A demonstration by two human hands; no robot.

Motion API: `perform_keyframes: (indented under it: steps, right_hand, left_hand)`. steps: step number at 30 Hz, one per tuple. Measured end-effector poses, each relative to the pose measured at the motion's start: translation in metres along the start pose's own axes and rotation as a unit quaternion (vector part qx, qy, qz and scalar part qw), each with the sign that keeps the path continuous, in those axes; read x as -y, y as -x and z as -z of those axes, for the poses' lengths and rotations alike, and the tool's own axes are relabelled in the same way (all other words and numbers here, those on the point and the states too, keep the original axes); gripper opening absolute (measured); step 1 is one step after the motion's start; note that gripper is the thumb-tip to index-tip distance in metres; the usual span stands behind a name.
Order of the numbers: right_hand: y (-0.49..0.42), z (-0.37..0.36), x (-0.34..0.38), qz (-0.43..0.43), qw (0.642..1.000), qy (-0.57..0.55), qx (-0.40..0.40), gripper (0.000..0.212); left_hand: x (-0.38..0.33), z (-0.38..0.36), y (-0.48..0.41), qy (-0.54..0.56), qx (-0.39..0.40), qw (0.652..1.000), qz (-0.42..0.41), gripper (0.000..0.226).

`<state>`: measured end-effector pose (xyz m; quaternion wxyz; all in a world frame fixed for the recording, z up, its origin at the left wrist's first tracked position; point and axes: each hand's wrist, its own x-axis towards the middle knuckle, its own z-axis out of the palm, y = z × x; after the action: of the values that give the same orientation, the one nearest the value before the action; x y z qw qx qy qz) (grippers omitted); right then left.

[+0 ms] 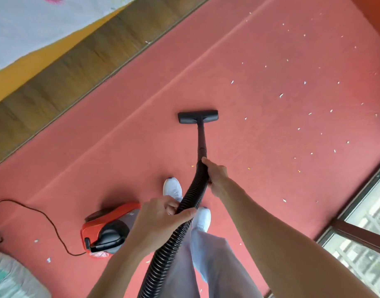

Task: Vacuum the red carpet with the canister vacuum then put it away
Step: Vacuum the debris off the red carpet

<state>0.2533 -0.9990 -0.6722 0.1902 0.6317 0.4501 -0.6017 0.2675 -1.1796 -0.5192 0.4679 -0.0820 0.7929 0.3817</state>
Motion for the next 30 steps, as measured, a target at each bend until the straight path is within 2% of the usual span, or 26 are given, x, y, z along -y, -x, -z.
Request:
perform_keyframes:
  steps: [2,7,12,16,19,25,30]
  right_hand:
    - [-0.006,-0.009,0.022,0.007,1.0,0.002,0.004,0.025]
    - [0.001,-0.025,0.055,0.008,1.0,-0.009,0.005,0.032]
    - [0.026,-0.01,0.042,-0.03,0.998,-0.043,-0.032,0.033]
    - [0.044,0.011,0.019,-0.073,0.989,-0.125,-0.041,0.022]
    - [0.049,0.024,0.015,-0.084,0.979,-0.17,-0.069,0.02]
    - [0.013,0.039,0.055,-0.08,0.971,-0.219,-0.05,0.022]
    - [-0.032,0.032,0.126,-0.069,0.98,-0.187,-0.025,0.027]
  left_hand:
    - [-0.01,0.012,-0.013,0.004,-0.011,1.0,-0.014,0.038]
    - [-0.03,0.043,-0.023,0.027,0.005,0.999,-0.027,0.007]
    - [-0.038,0.062,-0.012,0.013,0.061,0.998,-0.017,0.011]
    - [-0.041,0.064,-0.003,-0.011,0.104,0.995,-0.003,0.037]
    - [-0.049,0.056,-0.006,-0.028,0.119,0.993,0.003,0.034]
    - [-0.085,0.031,-0.037,-0.021,0.069,0.997,0.005,0.03]
    - [-0.122,0.01,-0.075,0.015,0.005,1.0,0.005,0.043]
